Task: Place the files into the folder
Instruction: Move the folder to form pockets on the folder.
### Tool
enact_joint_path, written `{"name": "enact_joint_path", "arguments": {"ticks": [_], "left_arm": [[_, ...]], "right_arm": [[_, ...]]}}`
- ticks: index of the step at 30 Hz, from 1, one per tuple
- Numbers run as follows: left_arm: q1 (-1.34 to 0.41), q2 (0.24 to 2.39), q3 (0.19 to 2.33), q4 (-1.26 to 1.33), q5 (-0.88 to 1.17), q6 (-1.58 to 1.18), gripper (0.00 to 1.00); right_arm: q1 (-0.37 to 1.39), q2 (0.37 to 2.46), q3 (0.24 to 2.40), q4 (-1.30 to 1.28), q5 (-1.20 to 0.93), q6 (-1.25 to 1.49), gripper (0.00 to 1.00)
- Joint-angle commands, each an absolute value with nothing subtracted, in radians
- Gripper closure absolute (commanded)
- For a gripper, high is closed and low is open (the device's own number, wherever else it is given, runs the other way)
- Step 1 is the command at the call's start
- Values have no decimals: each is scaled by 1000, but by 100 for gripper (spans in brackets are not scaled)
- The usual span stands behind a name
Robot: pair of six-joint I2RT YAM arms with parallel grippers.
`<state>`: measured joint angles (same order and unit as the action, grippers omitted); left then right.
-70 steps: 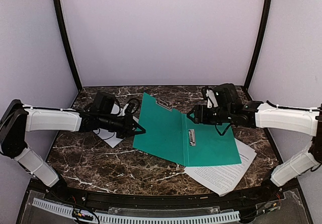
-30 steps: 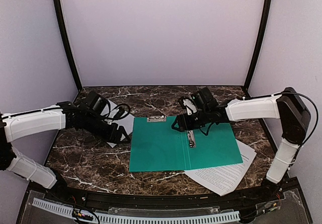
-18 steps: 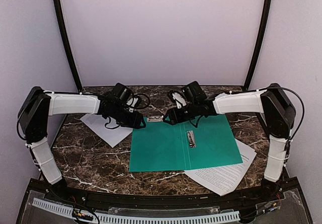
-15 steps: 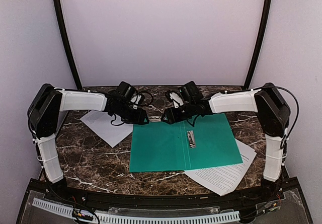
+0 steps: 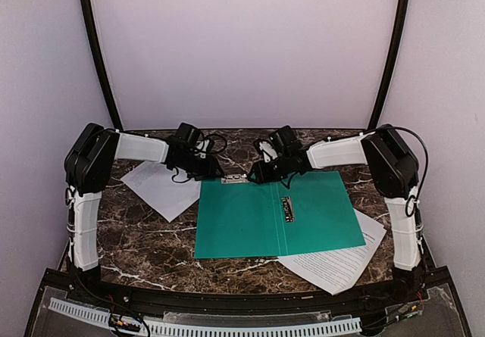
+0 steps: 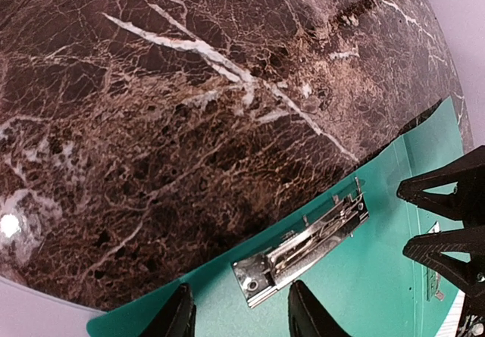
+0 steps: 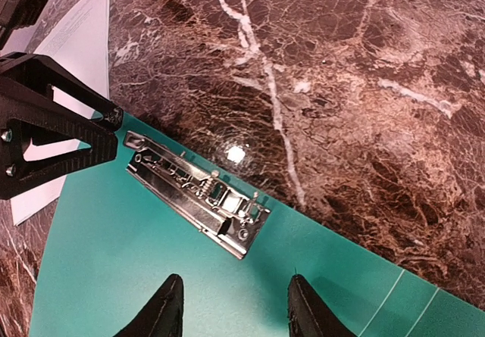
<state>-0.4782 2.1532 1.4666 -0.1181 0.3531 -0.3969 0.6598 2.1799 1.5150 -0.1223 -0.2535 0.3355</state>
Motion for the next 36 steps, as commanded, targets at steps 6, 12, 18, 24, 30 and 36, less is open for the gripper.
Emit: {"name": "enact_joint_path", "arguments": {"ticks": [6, 12, 18, 24, 30, 36], "left_arm": [[-474, 2194, 1516, -62, 421, -449, 62], [-467, 2221, 1539, -72, 417, -454, 72], [-462, 2232, 1543, -76, 408, -460, 77], [-461, 2245, 1547, -71, 407, -465, 84], [-462, 2255, 1549, -70, 407, -465, 90], [-461, 2254, 1554, -86, 414, -461, 97]], "right_arm": [[649, 2217, 1528, -64, -309, 368, 56], [648, 2211, 1514, -58, -313, 369, 57], [648, 2211, 1512, -56, -319, 367, 58], [647, 2208, 1505, -52, -321, 370, 58], [648, 2205, 1496, -53, -318, 360, 58], [647, 2188, 1502, -66, -317, 311, 56]]}}
